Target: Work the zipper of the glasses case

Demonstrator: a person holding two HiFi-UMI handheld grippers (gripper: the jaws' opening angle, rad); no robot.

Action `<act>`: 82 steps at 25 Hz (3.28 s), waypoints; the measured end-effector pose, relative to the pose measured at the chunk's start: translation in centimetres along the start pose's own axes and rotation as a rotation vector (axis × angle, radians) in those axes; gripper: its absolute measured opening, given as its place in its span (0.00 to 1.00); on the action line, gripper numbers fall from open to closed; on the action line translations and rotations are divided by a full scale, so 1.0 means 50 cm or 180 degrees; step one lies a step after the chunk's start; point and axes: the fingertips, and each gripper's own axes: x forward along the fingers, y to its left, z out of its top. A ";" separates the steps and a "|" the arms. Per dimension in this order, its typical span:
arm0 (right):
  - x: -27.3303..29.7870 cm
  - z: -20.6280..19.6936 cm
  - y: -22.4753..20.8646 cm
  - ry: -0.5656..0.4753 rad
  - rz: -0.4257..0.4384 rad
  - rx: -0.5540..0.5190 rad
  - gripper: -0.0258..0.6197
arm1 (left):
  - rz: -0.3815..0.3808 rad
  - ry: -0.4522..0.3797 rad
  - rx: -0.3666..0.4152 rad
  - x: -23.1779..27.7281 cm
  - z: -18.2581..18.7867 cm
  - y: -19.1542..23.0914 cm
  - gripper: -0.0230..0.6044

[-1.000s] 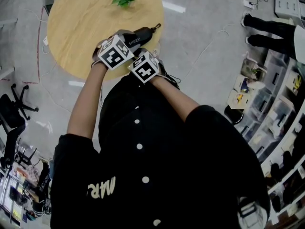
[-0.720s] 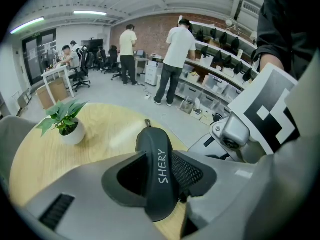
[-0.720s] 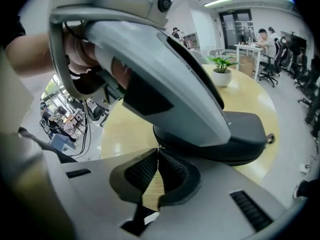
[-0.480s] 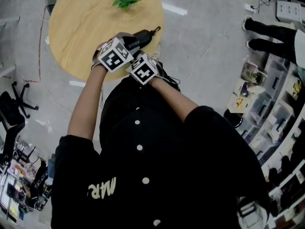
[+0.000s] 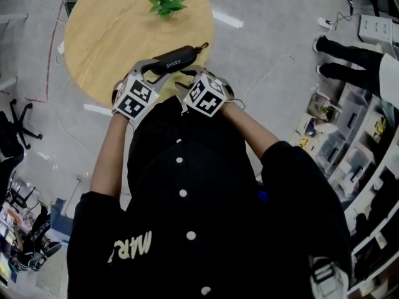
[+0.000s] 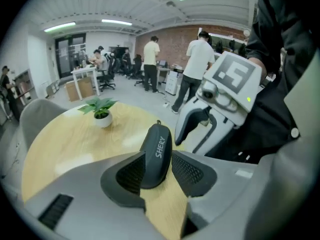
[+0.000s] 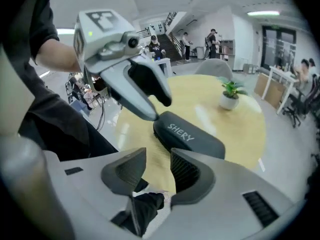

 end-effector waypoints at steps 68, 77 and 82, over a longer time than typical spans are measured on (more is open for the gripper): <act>0.052 0.075 -0.072 0.1125 0.0742 -0.2083 0.27 | 0.1056 0.0286 -0.1002 0.080 -0.191 -0.004 0.04; 0.051 0.069 -0.071 0.1101 0.0644 -0.2065 0.27 | 0.0932 0.0387 -0.0779 0.061 -0.194 -0.004 0.04; 0.053 0.070 -0.073 0.1064 0.0573 -0.2062 0.27 | 0.0877 0.0383 -0.0634 0.059 -0.189 -0.010 0.04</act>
